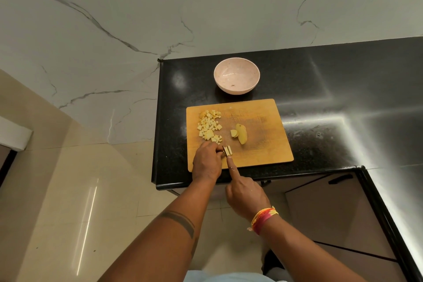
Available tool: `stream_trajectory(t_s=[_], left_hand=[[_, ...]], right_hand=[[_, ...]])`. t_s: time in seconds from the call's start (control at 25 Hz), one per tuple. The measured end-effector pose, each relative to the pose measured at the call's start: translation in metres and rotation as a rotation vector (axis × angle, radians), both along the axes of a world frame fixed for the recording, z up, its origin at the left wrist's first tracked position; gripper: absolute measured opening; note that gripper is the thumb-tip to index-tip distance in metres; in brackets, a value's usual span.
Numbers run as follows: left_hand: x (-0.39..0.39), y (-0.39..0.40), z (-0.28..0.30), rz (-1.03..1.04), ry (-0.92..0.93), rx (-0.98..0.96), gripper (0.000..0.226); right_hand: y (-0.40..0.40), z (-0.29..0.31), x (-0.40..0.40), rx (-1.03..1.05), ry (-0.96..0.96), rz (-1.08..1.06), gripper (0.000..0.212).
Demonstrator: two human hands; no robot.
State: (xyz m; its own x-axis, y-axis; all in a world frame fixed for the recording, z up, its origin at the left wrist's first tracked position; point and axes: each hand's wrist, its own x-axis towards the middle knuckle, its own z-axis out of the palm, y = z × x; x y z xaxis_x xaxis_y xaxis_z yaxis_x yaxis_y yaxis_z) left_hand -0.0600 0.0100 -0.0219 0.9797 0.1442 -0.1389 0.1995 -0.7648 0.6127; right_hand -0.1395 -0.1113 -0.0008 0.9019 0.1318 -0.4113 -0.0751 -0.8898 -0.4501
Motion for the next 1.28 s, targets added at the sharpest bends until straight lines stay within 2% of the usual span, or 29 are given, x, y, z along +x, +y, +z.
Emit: stream_trajectory(t_s=[0.32, 0.6, 0.72, 0.8, 1.04, 1.28], left_hand=[[0.003, 0.0, 0.0, 0.006, 0.031, 0.01, 0.008], [-0.008, -0.007, 0.002, 0.016, -0.048, -0.032, 0.012], [-0.01, -0.017, 0.0, -0.013, -0.007, 0.006, 0.037], [-0.009, -0.022, 0.0, -0.021, 0.016, 0.047, 0.045], [0.003, -0.02, 0.002, -0.094, 0.011, 0.065, 0.027], [0.012, -0.01, 0.001, -0.216, 0.003, 0.064, 0.029]], right_hand=[[-0.011, -0.005, -0.026, -0.005, 0.028, 0.026, 0.082], [-0.028, -0.004, -0.024, 0.071, -0.038, -0.104, 0.082], [-0.033, -0.006, -0.011, 0.083, -0.038, -0.127, 0.082], [-0.033, -0.007, -0.003, 0.08, -0.041, -0.118, 0.081], [-0.029, -0.007, 0.01, 0.076, -0.04, -0.061, 0.079], [-0.029, -0.008, 0.004, 0.068, -0.023, -0.061, 0.081]])
